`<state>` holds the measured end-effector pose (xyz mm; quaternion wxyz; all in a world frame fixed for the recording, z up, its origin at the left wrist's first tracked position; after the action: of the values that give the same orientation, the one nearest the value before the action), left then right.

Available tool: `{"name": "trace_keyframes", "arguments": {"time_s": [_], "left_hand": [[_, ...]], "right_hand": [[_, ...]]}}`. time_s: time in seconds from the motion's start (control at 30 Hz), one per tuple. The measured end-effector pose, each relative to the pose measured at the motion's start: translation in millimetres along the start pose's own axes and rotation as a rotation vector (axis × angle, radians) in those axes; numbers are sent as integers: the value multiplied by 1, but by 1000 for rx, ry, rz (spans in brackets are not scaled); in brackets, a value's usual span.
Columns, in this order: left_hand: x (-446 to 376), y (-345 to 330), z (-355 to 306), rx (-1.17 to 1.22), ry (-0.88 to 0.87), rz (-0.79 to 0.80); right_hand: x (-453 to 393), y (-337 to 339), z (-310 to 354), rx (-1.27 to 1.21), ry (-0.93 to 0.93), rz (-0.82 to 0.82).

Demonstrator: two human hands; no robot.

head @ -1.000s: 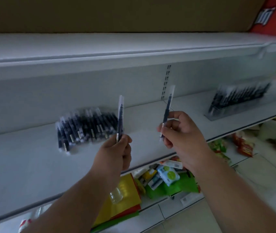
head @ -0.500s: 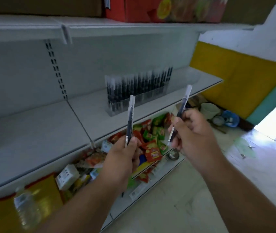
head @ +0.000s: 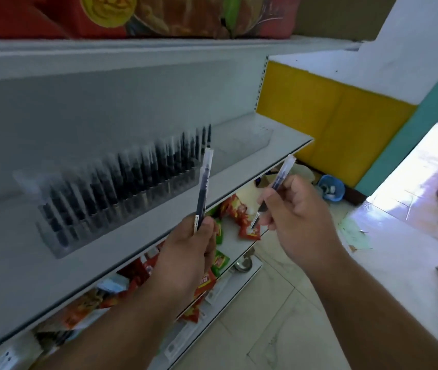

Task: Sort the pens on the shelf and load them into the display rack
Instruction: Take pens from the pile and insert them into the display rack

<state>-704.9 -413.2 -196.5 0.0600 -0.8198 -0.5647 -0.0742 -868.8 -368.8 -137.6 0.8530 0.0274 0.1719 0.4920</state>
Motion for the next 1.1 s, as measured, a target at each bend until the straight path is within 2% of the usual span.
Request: {"name": "trace_keyframes", "arguments": {"time_s": [0.13, 0.2, 0.37, 0.5, 0.6, 0.7, 0.87, 1.1], "left_hand": [[-34, -18, -6, -21, 7, -11], [-50, -24, -8, -9, 3, -57], [-90, -41, -8, 40, -30, -272], [-110, -63, -4, 184, -16, -514], [-121, -84, -3, 211, -4, -607], [-126, -99, -4, 252, -7, -711], [-125, -114, -7, 299, -17, -773], [-127, -111, -8, 275, -23, -756]], "right_hand": [[-47, 16, -14, 35, 4, -23], [-74, 18, -25, 76, 30, 18], [-160, 2, -50, 96, 171, 199], [-229, -21, -56, 40, 266, 399], [-263, -34, -58, 110, 368, 508], [-280, -45, -62, 63, 400, 609], [-290, -58, -66, 89, 433, 741], [-297, -57, -63, 162, 481, 728]]}}
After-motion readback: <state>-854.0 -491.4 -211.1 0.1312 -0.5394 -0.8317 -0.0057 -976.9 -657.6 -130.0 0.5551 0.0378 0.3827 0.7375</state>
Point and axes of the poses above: each hand's wrist, its own x-axis away from the middle knuckle, its own y-axis out of the back of the hand, z = x × y, the point moved 1 cm from there along -x, towards the middle knuckle, and after that the axes turned 12 degrees about -x, right-handed, at the moved point
